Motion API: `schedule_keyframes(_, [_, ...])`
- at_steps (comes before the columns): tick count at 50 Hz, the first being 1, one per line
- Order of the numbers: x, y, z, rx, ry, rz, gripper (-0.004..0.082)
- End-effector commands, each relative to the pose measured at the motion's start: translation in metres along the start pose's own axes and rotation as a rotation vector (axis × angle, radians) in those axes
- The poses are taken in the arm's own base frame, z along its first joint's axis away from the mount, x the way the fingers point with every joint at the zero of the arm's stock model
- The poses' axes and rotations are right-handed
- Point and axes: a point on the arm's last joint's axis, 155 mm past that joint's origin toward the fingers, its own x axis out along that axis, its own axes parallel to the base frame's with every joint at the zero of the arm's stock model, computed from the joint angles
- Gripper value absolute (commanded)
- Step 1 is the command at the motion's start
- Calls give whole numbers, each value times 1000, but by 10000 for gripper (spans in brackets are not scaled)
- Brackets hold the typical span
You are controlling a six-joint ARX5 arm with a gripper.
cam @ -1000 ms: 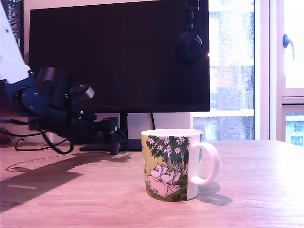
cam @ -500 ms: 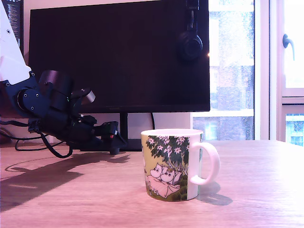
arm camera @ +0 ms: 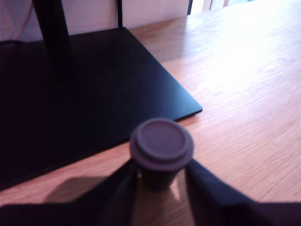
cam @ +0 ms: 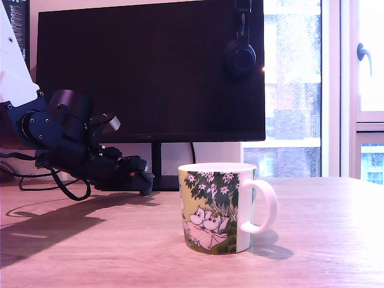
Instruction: Pick up the coffee capsules from the table one by one and drop them inside the nearest coffee cup
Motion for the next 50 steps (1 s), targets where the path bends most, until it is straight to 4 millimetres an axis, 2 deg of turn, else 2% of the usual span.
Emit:
schedule_keyframes(1, [6, 0, -9, 11, 9, -3, 180])
schedule_keyframes(30, [2, -5, 1, 37, 4, -24, 180])
schedule_keyframes(50, [-23, -24, 25, 60, 12, -85, 180])
